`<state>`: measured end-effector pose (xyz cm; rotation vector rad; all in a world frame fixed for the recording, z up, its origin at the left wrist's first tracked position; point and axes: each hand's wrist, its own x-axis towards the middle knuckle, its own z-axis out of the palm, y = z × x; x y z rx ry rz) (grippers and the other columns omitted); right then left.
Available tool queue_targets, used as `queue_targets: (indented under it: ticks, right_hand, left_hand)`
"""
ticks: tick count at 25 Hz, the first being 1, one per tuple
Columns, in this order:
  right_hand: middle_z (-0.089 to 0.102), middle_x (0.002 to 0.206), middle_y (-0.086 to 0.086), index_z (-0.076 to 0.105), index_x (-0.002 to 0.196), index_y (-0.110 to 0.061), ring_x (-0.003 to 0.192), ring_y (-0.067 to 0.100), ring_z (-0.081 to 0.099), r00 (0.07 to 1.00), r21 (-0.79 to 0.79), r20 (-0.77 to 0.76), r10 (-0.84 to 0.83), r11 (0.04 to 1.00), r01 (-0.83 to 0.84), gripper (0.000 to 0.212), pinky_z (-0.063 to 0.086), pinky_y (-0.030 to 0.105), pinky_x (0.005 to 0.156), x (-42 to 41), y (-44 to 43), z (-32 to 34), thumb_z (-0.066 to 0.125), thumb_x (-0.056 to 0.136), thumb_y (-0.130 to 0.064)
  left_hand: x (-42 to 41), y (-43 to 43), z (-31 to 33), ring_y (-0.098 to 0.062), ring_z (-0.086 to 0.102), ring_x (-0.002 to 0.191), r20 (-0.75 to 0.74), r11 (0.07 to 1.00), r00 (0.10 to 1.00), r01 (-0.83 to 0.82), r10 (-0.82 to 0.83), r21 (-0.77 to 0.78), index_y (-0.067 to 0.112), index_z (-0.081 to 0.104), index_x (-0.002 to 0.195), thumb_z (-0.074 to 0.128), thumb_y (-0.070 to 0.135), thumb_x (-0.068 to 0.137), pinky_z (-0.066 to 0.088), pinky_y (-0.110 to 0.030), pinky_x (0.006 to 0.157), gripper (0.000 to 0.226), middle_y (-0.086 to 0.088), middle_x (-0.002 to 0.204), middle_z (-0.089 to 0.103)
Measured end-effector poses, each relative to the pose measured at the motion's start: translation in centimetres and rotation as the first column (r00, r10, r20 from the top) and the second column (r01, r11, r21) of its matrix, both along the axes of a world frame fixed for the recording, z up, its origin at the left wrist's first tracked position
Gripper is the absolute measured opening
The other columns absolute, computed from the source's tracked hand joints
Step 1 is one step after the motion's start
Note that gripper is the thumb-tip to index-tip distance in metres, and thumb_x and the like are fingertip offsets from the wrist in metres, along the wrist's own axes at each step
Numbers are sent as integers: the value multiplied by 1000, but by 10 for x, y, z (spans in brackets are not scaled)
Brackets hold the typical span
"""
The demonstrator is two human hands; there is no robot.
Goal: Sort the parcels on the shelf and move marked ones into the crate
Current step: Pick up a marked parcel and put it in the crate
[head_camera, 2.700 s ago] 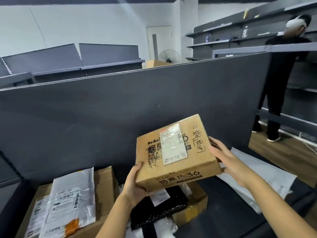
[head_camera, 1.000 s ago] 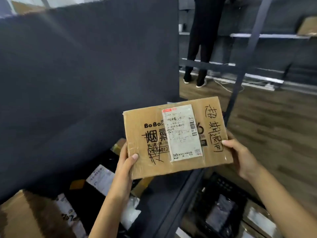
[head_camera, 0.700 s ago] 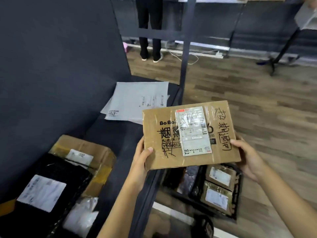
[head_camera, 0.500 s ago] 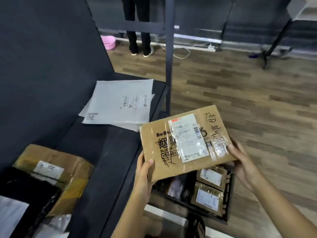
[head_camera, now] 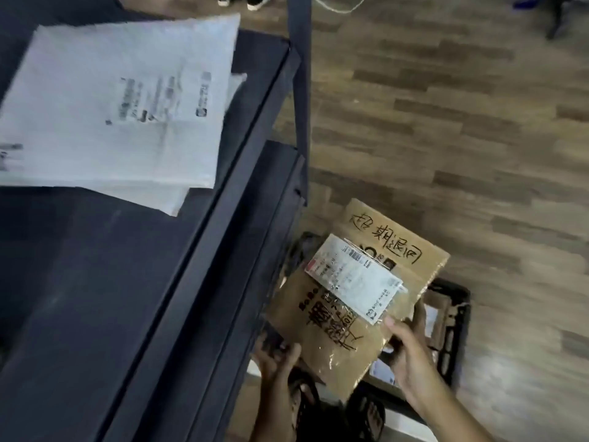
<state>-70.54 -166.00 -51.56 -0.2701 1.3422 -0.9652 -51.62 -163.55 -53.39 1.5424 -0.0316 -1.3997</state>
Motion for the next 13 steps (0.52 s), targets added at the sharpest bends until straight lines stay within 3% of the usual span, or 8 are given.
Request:
queue_targets:
  ticks: [1,2,4,5,7,9,11,13]
  right_hand:
    - [47,136,-3,17,144,-45,123,20,45,999,16,-15,29,999,-29,108,36,46,103,-3,-6,-27,76,57,-21]
    - [46,136,-3,17,143,-48,124,20,44,998,52,-24,59,997,-58,108,35,47,105,-6,-9,-53,76,56,-23]
    - [47,138,-7,22,141,-51,123,18,47,995,75,-37,97,993,-94,99,39,48,102,-4,-16,-92,72,57,-31]
    - [47,140,-9,26,140,-52,123,17,49,994,82,-41,98,992,-94,92,43,45,99,-1,-16,-120,69,61,-33]
    - [46,143,-8,28,139,-52,128,18,48,996,69,-35,85,994,-83,78,41,44,103,8,-22,-166,65,71,-38]
    - [53,138,-3,30,140,-45,123,19,54,998,95,24,65,993,-67,61,44,45,102,16,-32,-202,56,86,-37]
    - [61,128,2,30,141,-39,113,23,62,998,137,39,52,989,-57,52,49,48,95,22,-39,-232,49,94,-28]
    - [57,132,3,27,141,-40,118,26,57,996,184,-7,88,979,-86,55,44,54,101,24,-37,-259,50,93,-27]
  left_hand:
    - [14,-15,-23,-21,51,119,156,997,985,72,-73,11,35,48,118,72,28,70,43,-40,98,55,-5,142,44]
    - [26,-31,-45,-19,45,128,250,967,935,252,-253,37,37,47,123,69,41,65,39,-34,103,62,-1,145,41]
    - [42,-64,-68,-13,31,139,253,757,717,640,-649,128,23,37,141,65,51,64,27,-22,105,86,4,148,34]
    - [42,-73,-85,-8,27,138,210,664,633,733,-745,146,21,32,144,67,46,73,24,-20,103,83,10,145,32]
    - [35,-84,-121,-2,32,128,239,625,588,769,-773,131,23,31,145,61,24,90,28,-19,100,62,17,135,36]
    - [32,-87,-154,-4,47,112,261,662,621,742,-739,111,22,35,144,59,10,91,38,-21,93,60,13,122,50]
    - [32,-87,-187,-11,48,121,248,691,657,718,-712,84,30,38,138,65,17,82,40,-33,104,64,6,138,46]
    - [29,-86,-211,-14,37,135,295,654,599,745,-744,136,43,37,130,64,27,78,34,-39,111,61,6,154,27]
